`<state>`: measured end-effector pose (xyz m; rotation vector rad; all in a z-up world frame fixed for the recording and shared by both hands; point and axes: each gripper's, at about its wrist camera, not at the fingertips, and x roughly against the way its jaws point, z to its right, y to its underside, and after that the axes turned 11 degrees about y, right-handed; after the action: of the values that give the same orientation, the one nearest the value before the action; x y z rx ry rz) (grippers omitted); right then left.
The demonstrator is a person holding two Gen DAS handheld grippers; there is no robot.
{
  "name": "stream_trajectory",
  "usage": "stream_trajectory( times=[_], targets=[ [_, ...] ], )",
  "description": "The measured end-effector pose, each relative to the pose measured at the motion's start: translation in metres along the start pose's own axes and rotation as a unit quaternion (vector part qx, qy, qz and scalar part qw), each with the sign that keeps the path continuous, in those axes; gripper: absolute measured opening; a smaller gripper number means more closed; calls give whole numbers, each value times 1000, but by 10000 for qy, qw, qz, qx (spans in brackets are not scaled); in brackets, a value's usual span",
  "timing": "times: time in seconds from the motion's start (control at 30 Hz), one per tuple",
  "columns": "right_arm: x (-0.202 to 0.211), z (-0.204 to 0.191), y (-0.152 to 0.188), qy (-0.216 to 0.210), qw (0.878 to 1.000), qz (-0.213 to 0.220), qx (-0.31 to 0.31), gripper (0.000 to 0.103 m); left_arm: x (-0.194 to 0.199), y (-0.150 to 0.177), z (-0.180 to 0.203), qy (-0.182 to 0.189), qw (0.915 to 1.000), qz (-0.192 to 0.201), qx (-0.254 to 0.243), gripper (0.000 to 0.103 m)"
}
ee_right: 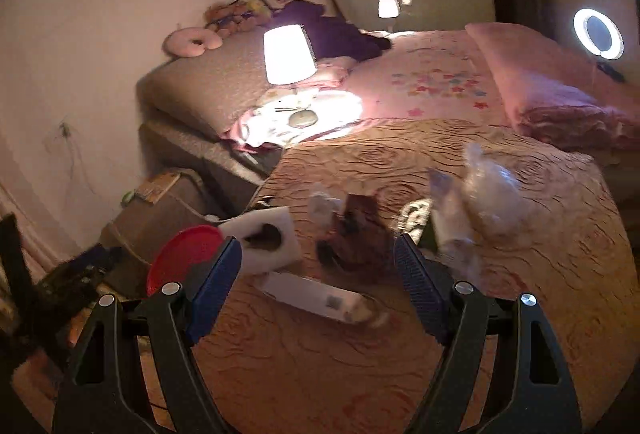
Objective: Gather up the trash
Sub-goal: 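Grasp the white foam block on the bed with the left tool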
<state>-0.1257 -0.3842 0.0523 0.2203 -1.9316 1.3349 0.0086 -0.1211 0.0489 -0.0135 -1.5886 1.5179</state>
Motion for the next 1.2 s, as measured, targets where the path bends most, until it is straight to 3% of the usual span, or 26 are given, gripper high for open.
stream_trajectory(
  times=[0.17, 0.3, 0.5, 0.77, 0.8, 0.83, 0.87, 1.07, 1.2],
  targets=[
    [-2, -2, 7, 93, 10000, -30, 13, 76, -6, 5, 6, 189, 9996, -123, -170, 62],
    [-15, 1, 14, 273, 9994, -232, 6, 76, -34, 11, 22, 613, 9967, -452, -296, 64],
    [-26, 13, 23, 402, 9981, -446, -113, 76, -81, 3, 59, 1126, 9862, -784, -926, 73],
    [-40, 26, 22, 437, 9967, -631, -271, 76, -145, -9, 75, 1585, 9736, -1289, -1015, 75],
    [-41, 29, 22, 444, 9965, -638, -293, 76, -147, -10, 75, 1638, 9731, -1287, -984, 71],
    [-42, 31, 21, 454, 9964, -642, -308, 76, -147, -10, 76, 1688, 9724, -1279, -977, 57],
    [-43, 33, 21, 469, 9963, -648, -322, 76, -148, -11, 77, 1697, 9720, -1290, -992, 49],
    [-54, 41, 22, 513, 9952, -750, -372, 76, -146, -5, 82, 1800, 9690, -1318, -1060, 46],
    [-58, 37, 20, 469, 9955, -770, -291, 76, -121, -9, 80, 1942, 9697, -1115, -974, 46]
  ],
)
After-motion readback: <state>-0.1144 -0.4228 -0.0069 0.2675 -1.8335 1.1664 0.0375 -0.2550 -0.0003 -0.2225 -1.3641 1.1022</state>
